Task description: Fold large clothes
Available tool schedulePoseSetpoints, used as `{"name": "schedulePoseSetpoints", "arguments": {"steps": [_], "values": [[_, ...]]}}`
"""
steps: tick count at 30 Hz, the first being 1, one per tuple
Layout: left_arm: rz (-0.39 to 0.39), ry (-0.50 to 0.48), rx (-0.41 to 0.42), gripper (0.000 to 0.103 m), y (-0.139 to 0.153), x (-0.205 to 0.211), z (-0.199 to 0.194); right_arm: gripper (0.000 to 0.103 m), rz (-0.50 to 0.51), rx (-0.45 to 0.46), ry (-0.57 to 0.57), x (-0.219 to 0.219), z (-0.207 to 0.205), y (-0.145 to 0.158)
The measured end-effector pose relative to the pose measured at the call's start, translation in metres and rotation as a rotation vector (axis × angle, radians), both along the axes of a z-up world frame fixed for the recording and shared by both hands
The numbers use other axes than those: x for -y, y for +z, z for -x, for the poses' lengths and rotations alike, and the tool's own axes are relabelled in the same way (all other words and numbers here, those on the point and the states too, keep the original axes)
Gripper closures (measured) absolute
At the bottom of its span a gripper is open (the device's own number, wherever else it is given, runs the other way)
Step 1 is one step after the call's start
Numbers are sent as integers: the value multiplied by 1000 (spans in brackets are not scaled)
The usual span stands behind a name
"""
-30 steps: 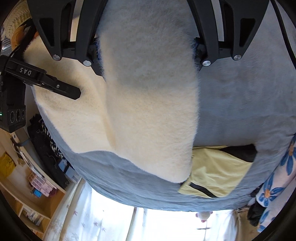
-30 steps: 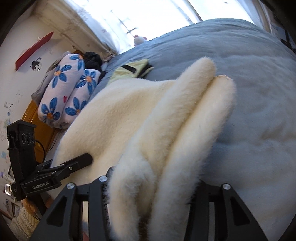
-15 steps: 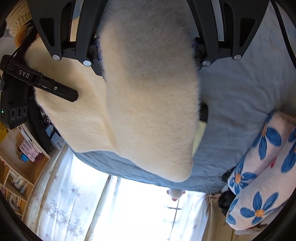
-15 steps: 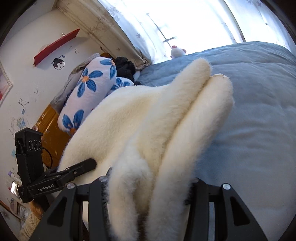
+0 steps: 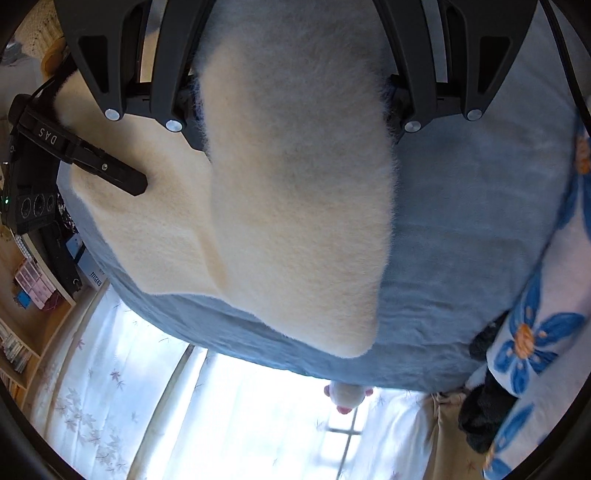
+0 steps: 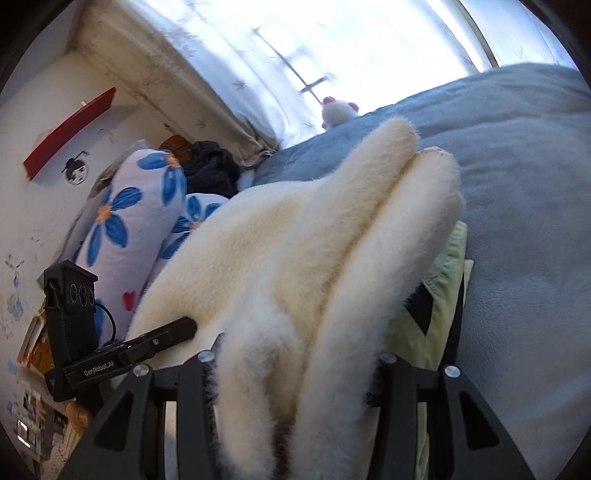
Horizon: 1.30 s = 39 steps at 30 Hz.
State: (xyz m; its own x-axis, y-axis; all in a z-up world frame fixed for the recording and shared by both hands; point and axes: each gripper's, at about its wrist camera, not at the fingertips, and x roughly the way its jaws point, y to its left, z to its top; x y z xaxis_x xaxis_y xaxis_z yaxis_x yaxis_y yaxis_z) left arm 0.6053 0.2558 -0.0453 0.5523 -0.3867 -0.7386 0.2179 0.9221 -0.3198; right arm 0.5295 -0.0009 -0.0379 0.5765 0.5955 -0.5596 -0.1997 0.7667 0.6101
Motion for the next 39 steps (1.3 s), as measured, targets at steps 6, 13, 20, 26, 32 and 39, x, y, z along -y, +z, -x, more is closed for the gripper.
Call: {"name": "schedulePoseSetpoints", "arguments": {"steps": [6, 13, 20, 26, 32, 39], "values": [[150, 50, -82, 6, -100, -19, -28, 54, -4, -40, -15, 9, -5, -77], [134, 50, -47, 5, -99, -18, -19, 41, 47, -116, 29, 14, -4, -73], [-73, 120, 48, 14, -59, -10, 12, 41, 233, -120, -6, 21, 20, -29], [-32, 121, 114, 65, -19, -14, 43, 41, 313, 52, -49, 15, 54, 11], [-108, 73, 103, 78, -17, 3, 55, 52, 328, 74, -3, -7, 62, 10], [-215, 66, 55, 79, -41, 18, 57, 61, 412, -63, 33, -4, 53, -42]]}}
